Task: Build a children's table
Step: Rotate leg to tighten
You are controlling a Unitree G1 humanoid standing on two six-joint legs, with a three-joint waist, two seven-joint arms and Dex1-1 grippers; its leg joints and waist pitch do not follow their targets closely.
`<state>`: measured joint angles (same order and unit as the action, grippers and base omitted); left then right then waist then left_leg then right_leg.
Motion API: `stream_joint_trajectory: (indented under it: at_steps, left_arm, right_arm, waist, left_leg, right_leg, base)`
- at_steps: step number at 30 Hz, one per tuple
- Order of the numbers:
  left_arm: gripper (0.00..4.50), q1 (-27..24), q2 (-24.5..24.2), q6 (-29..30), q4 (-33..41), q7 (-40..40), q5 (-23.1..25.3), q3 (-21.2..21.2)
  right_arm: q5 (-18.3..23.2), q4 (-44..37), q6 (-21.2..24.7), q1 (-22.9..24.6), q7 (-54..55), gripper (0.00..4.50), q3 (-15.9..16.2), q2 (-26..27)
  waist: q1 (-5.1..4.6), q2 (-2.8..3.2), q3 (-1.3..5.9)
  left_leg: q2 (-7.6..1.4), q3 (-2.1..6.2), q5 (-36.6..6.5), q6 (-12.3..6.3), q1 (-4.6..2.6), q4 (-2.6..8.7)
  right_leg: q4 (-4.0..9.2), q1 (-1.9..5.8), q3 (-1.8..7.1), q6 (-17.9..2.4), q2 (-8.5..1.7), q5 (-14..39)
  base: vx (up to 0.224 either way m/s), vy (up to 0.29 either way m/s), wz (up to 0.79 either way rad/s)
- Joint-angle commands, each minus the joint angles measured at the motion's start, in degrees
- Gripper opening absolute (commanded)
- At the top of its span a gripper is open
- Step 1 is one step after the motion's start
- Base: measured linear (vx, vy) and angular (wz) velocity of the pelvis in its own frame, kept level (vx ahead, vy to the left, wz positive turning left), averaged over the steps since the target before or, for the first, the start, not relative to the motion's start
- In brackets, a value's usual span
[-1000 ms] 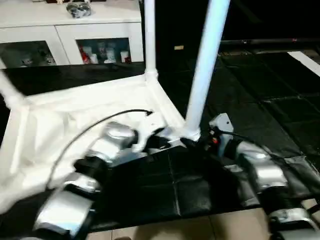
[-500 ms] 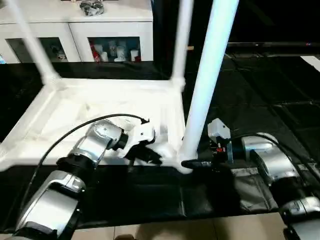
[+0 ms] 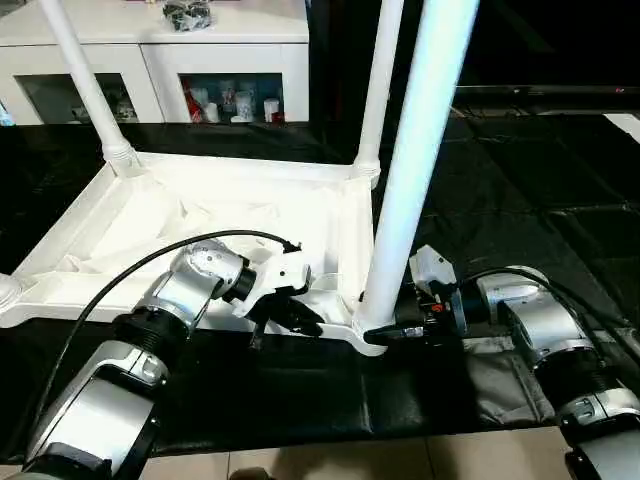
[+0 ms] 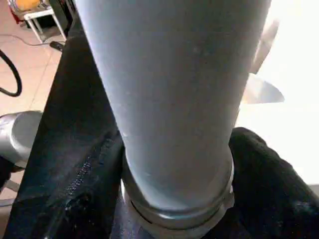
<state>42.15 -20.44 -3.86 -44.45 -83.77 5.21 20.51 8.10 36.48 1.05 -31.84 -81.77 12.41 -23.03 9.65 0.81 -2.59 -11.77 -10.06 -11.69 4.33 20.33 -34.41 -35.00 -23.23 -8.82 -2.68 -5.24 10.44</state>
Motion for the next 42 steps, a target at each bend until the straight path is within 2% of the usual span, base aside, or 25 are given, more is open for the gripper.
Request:
stream_joint_trajectory:
  at_steps: [1, 5, 9, 12, 13, 14, 16, 17, 19, 21, 23, 26, 27, 29, 33, 35, 36, 40, 42]
  left_arm:
    - [0.0, 0.53, -0.17, -1.18, -0.04, -1.7, 0.27, 1.23]
    - [0.0, 1.37, 0.83, 0.34, -1.65, 0.98, -0.04, -0.04]
    - [0.0, 2.43, 2.03, 2.15, -2.88, 4.24, -0.48, -1.45]
    - [0.0, 3.29, 3.65, 4.86, -3.44, 7.27, -1.58, -3.1]
    - [0.0, 4.03, 5.29, 6.8, -3.84, 10.89, -2.09, -4.39]
    - [0.0, 4.55, 6.52, 8.01, -4.13, 13.82, -2.23, -5.18]
    - [0.0, 5.55, 9.03, 10.64, -4.77, 19.35, -2.51, -6.57]
    - [0.0, 6.25, 11.44, 13.19, -5.0, 23.94, -2.81, -7.6]
    - [0.0, 6.88, 13.98, 15.98, -4.93, 28.51, -3.24, -8.74]
    - [0.0, 7.14, 16.02, 17.72, -4.43, 31.68, -3.46, -9.45]
    - [0.0, 6.22, 18.67, 19.29, -1.67, 34.74, -2.47, -8.91]
    - [0.0, 5.76, 19.01, 19.2, -0.75, 34.91, -1.82, -8.4]
    - [0.0, 5.53, 18.79, 19.02, -0.46, 34.48, -1.69, -8.25]
    - [0.0, 5.33, 17.53, 18.12, -0.54, 33.86, -1.09, -7.85]
    - [0.0, 4.73, 15.28, 16.88, -0.13, 31.65, -0.92, -7.83]
    - [0.0, 4.1, 12.61, 14.02, -0.15, 28.06, -0.32, -6.6]
    - [0.0, 3.95, 11.78, 13.15, -0.23, 26.48, -0.33, -6.28]
    - [0.0, 3.03, 7.71, 9.81, 0.39, 16.87, -0.6, -4.49]
    - [0.0, 2.72, 5.56, 8.38, 0.65, 11.53, -0.54, -3.22]
  right_arm:
    - [-0.81, 0.04, -0.13, -1.32, -0.75, 2.85, 0.97, -0.28]
    - [-0.67, 0.51, 0.86, -0.92, 0.24, 2.74, 0.57, 0.4]
    - [0.92, -0.67, 2.17, 0.05, 2.81, 2.71, -0.82, 2.07]
    - [1.81, -2.18, 3.69, 1.18, 7.53, 2.7, -2.21, 4.29]
    - [1.5, -2.68, 4.82, 1.65, 12.42, 2.7, -3.04, 6.27]
    - [1.29, -2.84, 5.65, 1.82, 16.22, 2.7, -3.77, 7.84]
    - [1.21, -2.89, 7.57, 1.8, 23.46, 2.7, -5.39, 11.05]
    - [1.87, -2.79, 9.77, 1.46, 29.18, 2.7, -7.08, 14.18]
    - [1.96, -2.73, 11.13, 1.12, 34.63, 2.7, -8.38, 17.27]
    - [0.78, -2.5, 11.28, 0.75, 39.38, 2.69, -8.59, 19.44]
    - [-1.6, -2.69, 9.51, 0.32, 42.78, 2.69, -6.89, 22.03]
    - [-3.37, -3.04, 7.76, 0.47, 42.95, 2.69, -5.48, 22.04]
    - [-3.52, -3.03, 7.06, 0.65, 42.84, 3.25, -5.48, 21.95]
    - [-3.05, -3.58, 7.16, 1.23, 42.63, 3.41, -6.11, 21.61]
    - [-3.1, -4.76, 6.81, 2.17, 40.73, 3.76, -6.4, 19.39]
    - [-3.01, -5.47, 5.11, 3.02, 37.0, 3.88, -6.48, 16.24]
    - [-2.86, -5.5, 4.48, 3.18, 35.66, 4.08, -6.65, 15.16]
    - [-1.76, -5.19, 2.34, 3.26, 28.03, 4.27, -7.73, 10.15]
    - [-1.21, -5.7, 1.98, 3.27, 22.79, 4.44, -7.27, 7.05]
  waist:
    - [-0.41, -0.8, 4.05]
    - [-0.41, -0.85, 4.03]
    - [-0.42, -0.79, 3.83]
    - [-0.69, -0.76, 3.78]
    - [-0.78, -0.65, 3.78]
    - [-1.09, -0.6, 3.62]
    - [-1.5, -0.56, 3.83]
    - [-1.87, -0.7, 3.88]
    - [-2.34, -0.43, 3.99]
    - [-2.9, -0.62, 4.02]
    - [-3.33, -0.77, 4.02]
    - [-3.39, -0.78, 4.03]
    - [-3.4, -0.86, 4.04]
    - [-3.49, -0.8, 3.97]
    - [-3.55, -0.83, 3.87]
    - [-3.55, -0.72, 3.98]
    - [-3.68, -0.78, 3.99]
    - [-3.25, -0.33, 4.08]
    - [-3.03, -0.27, 3.96]
  left_leg:
    - [-2.34, 0.46, -4.43, -5.13, 0.05, 3.54]
    - [-2.3, 0.43, -4.49, -5.06, 0.01, 3.54]
    - [-2.29, 0.49, -6.09, -4.13, -0.13, 3.72]
    - [-2.2, 0.54, -7.02, -3.47, -0.18, 3.86]
    - [-2.17, 0.49, -7.2, -3.38, -0.2, 3.87]
    - [-2.18, 0.52, -7.28, -2.8, -0.29, 3.93]
    - [-2.06, 0.72, -7.06, -1.86, -0.33, 4.04]
    - [-2.07, 0.77, -6.58, -1.73, -0.26, 4.06]
    - [-2.04, 0.79, -5.65, -1.84, -0.06, 3.94]
    - [-1.8, 0.69, -4.64, -2.08, 0.16, 3.84]
    - [-1.46, 0.56, -3.45, -2.98, 0.29, 3.72]
    - [-1.44, 0.45, -2.99, -4.7, 0.3, 3.61]
    - [-1.47, 0.47, -2.88, -4.93, 0.39, 3.61]
    - [-1.56, 0.51, -2.83, -5.5, 0.38, 3.64]
    - [-1.64, 0.57, -3.78, -5.4, 0.26, 3.77]
    - [-1.62, 0.64, -3.64, -5.66, 0.37, 3.74]
    - [-1.68, 0.58, -3.44, -5.89, 0.41, 3.69]
    - [-1.85, 0.65, -3.58, -6.64, 0.36, 3.58]
    - [-2.0, 0.48, -4.13, -6.95, 0.34, 3.53]
  right_leg:
    - [4.07, 3.68, 4.34, -8.03, -4.64, 11.71]
    - [4.12, 3.65, 4.3, -7.85, -4.57, 12.1]
    - [4.64, 3.65, 4.28, -6.95, -4.69, 15.65]
    - [4.91, 3.71, 4.2, -6.4, -4.7, 17.22]
    - [5.02, 3.69, 4.22, -6.28, -4.69, 17.53]
    - [5.07, 3.46, 4.19, -6.19, -4.52, 17.72]
    - [5.06, 3.66, 4.16, -6.09, -4.69, 17.92]
    - [4.99, 3.78, 4.17, -6.19, -4.7, 17.2]
    - [4.78, 3.92, 4.22, -7.02, -4.68, 14.66]
    - [4.6, 4.02, 4.22, -7.73, -4.58, 12.6]
    - [4.75, 4.09, 4.12, -7.86, -4.51, 11.82]
    - [4.77, 4.15, 4.18, -7.76, -4.44, 11.01]
    - [4.68, 4.19, 4.17, -7.81, -4.43, 10.75]
    - [4.67, 4.14, 4.13, -7.81, -4.37, 10.72]
    - [4.92, 4.15, 4.16, -7.25, -4.49, 12.39]
    - [4.69, 4.25, 4.18, -7.19, -4.48, 11.34]
    - [4.59, 4.2, 4.22, -7.46, -4.4, 10.3]
    - [4.28, 4.25, 4.14, -8.52, -4.45, 8.25]
    - [4.23, 4.08, 4.17, -9.21, -4.33, 7.9]
  base:
    - [0.0, 0.0, 0.0]
    - [0.0, 0.0, 0.0]
    - [0.0, 0.0, 0.0]
    - [0.0, 0.0, 0.0]
    - [0.0, 0.0, 0.0]
    - [0.0, 0.0, 0.0]
    - [0.0, 0.0, 0.0]
    - [0.0, 0.0, 0.0]
    - [0.0, 0.0, 0.0]
    - [0.0, 0.0, 0.0]
    - [0.0, 0.0, 0.0]
    - [0.0, 0.0, 0.0]
    - [0.0, 0.0, 0.0]
    - [0.0, 0.0, 0.0]
    - [0.0, 0.0, 0.0]
    - [0.0, 0.0, 0.0]
    - [0.0, 0.0, 0.0]
    - [0.0, 0.0, 0.0]
    - [0.0, 0.0, 0.0]
